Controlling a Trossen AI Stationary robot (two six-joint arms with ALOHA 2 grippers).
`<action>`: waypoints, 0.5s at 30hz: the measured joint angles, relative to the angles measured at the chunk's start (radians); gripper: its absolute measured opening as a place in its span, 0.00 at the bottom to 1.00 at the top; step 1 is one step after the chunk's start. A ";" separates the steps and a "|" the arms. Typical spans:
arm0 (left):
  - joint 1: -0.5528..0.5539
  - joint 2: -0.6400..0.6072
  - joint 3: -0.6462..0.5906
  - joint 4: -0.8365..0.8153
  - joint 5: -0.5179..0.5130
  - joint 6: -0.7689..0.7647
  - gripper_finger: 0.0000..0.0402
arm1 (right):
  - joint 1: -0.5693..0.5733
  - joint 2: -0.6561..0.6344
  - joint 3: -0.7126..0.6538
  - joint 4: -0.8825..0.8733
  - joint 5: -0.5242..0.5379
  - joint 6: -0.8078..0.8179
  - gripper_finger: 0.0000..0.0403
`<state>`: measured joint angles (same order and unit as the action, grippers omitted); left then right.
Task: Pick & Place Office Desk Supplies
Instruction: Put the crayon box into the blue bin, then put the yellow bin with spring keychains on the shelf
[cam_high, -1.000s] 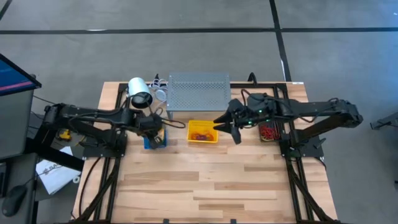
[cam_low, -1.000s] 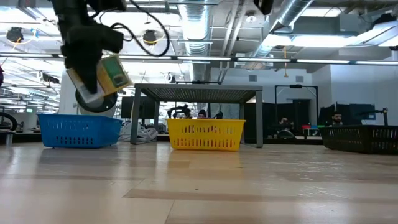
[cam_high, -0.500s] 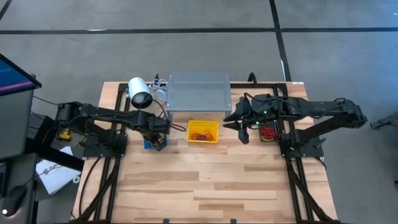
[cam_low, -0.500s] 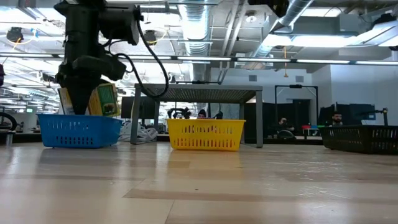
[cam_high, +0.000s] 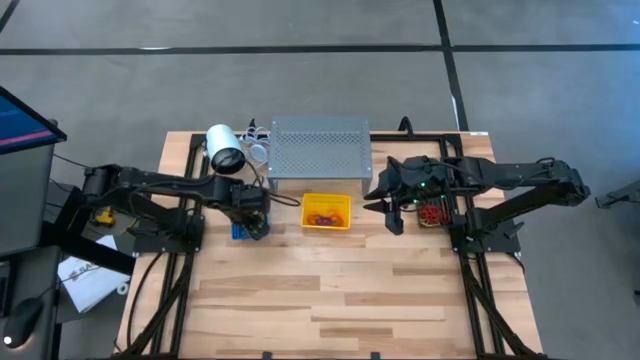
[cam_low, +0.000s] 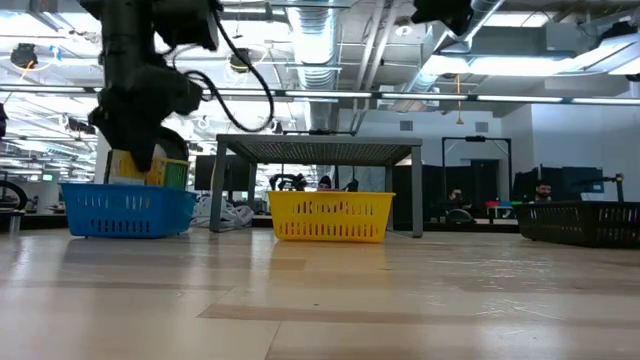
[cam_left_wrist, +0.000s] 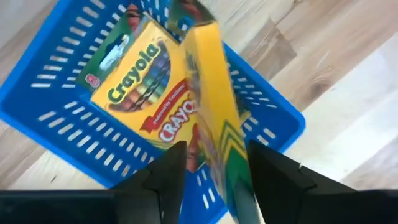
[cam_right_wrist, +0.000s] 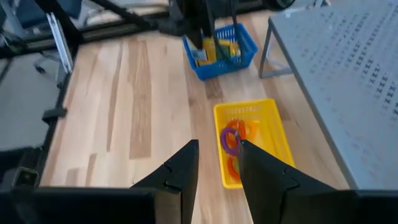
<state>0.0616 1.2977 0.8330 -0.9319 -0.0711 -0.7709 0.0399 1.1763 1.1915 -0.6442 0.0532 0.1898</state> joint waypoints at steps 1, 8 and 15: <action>0.000 -0.017 0.000 -0.006 0.001 -0.005 0.40 | 0.000 0.000 0.000 -0.012 0.000 -0.007 0.27; 0.000 -0.184 0.000 -0.025 0.015 -0.024 0.38 | -0.004 0.014 -0.001 -0.040 0.031 -0.023 0.27; 0.010 -0.371 0.000 0.086 0.014 -0.004 0.37 | -0.003 0.097 -0.006 -0.005 0.019 -0.079 0.27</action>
<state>0.0721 0.9270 0.8330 -0.8455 -0.0570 -0.7749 0.0372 1.2736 1.1858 -0.6492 0.0724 0.1111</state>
